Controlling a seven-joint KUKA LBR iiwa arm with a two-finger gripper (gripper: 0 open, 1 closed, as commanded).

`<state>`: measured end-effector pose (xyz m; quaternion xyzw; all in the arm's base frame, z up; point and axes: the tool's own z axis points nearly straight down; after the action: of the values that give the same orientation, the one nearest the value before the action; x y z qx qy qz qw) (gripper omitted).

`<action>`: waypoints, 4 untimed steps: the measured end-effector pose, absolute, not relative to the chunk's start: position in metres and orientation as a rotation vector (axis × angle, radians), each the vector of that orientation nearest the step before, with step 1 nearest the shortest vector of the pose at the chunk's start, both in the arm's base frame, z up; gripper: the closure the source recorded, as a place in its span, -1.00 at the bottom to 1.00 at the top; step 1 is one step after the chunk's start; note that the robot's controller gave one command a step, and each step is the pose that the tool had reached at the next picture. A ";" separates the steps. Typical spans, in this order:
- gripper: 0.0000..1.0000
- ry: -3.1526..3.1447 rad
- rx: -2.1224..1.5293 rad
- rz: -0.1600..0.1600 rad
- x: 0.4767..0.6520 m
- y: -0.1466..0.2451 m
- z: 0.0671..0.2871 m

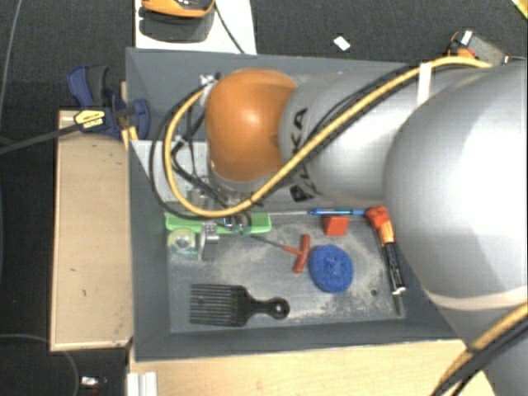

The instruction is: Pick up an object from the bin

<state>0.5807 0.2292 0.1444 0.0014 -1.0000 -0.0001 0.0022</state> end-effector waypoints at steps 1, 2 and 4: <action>-1.00 -3.144 -0.004 -0.002 0.583 0.228 0.148; -1.00 -3.137 -0.052 -0.001 0.583 0.245 0.066; -1.00 -3.150 -0.135 -0.008 0.586 0.246 0.071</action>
Offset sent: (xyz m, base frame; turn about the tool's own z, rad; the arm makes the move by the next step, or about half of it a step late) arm 0.0033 0.0155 -0.0744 0.0380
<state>0.5860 0.2463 0.0705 -0.0429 -0.9991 -0.0027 -0.0054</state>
